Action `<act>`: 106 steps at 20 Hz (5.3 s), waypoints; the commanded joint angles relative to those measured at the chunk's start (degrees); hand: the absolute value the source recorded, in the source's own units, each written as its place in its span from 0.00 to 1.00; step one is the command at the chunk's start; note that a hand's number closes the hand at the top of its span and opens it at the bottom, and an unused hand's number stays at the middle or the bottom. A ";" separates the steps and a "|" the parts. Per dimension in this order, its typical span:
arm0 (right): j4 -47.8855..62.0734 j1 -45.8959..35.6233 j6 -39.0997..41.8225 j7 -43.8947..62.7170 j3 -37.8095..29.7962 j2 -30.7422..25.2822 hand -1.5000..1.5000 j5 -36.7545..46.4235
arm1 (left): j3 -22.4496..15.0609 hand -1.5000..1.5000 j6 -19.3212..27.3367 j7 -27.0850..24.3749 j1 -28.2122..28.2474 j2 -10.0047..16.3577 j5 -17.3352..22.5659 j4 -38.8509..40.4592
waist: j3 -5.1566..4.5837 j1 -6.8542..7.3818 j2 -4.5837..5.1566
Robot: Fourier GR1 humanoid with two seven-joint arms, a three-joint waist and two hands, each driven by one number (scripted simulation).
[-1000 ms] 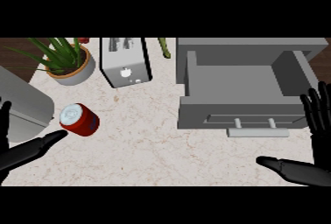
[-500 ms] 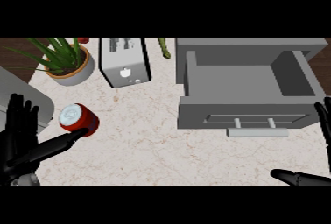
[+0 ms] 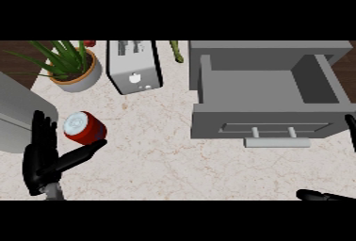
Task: Pick up the can, place it into the drawer and close the drawer
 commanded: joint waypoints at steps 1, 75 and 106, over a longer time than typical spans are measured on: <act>0.47 0.74 -0.02 -1.80 1.85 1.68 0.00 2.59 | 1.96 0.00 1.69 -8.91 -2.83 -0.73 2.91 10.96 | -0.01 -0.07 0.05; -6.39 -3.76 2.97 7.86 -10.82 -1.73 0.00 -1.30 | -4.18 1.00 -15.53 -21.83 -45.71 -0.36 7.43 53.37 | 0.07 0.54 -0.47; -7.29 -9.04 0.83 11.28 -6.47 -0.53 0.00 1.34 | -21.60 1.00 5.34 7.73 -83.00 -0.77 20.36 56.27 | 0.08 -2.77 0.60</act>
